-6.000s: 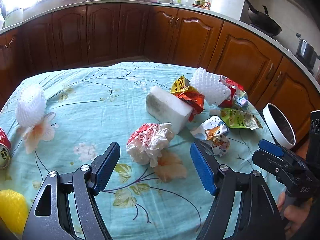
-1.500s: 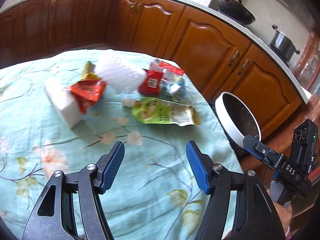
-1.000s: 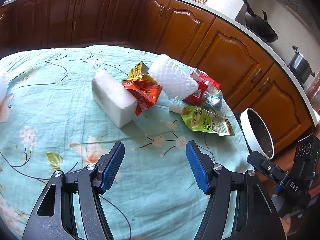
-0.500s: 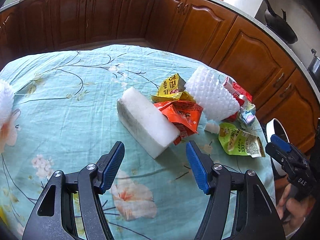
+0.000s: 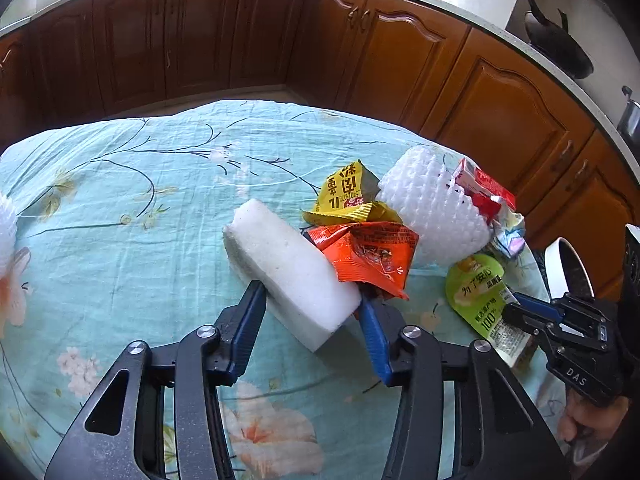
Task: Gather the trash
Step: 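Grasp the white foam block with the left tool while the right tool grasps the green pouch, then carry the foam block and green pouch with both tools over the bin, then open both tools to drop the foam block and pouch into the bin, then move both open tools back over the table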
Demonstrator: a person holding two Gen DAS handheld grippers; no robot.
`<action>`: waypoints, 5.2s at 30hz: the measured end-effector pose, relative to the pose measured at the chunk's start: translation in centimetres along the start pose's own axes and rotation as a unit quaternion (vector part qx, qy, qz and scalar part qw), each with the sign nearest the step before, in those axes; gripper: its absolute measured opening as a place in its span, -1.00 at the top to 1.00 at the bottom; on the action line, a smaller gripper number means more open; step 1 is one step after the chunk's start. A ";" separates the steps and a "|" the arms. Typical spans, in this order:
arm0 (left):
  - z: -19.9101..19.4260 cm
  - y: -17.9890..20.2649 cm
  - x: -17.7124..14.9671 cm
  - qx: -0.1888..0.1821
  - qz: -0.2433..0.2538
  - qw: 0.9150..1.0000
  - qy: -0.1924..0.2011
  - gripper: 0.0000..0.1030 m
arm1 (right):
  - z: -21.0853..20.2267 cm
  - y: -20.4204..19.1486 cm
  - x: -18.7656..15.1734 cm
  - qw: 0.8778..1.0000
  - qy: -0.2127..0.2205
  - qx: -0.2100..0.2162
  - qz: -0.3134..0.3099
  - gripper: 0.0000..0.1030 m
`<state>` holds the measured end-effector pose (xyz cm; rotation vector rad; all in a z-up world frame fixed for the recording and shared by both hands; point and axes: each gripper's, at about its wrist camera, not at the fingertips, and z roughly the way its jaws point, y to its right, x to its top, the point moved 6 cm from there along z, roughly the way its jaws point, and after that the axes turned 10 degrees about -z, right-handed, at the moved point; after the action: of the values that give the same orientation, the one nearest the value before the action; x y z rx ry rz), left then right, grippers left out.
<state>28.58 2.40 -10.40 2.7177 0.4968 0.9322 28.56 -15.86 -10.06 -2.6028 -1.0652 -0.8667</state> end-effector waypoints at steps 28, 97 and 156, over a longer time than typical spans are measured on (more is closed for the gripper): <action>-9.3 12.2 -7.4 -0.149 0.141 0.979 0.009 0.39 | -11.0 3.4 -9.5 0.966 0.112 -0.021 0.233 0.93; 1.9 37.1 -11.4 -0.191 0.297 0.929 -0.113 0.25 | -13.9 21.6 -15.5 0.932 0.106 -0.123 0.324 0.82; -4.7 4.0 -5.1 -0.088 -0.018 0.996 -0.021 -0.16 | -6.6 4.2 -3.5 0.964 0.127 -0.008 0.235 -0.76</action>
<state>22.83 -2.77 -8.30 2.5565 0.4319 0.8633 26.55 -23.41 -6.58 -2.5015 -0.3505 -1.0439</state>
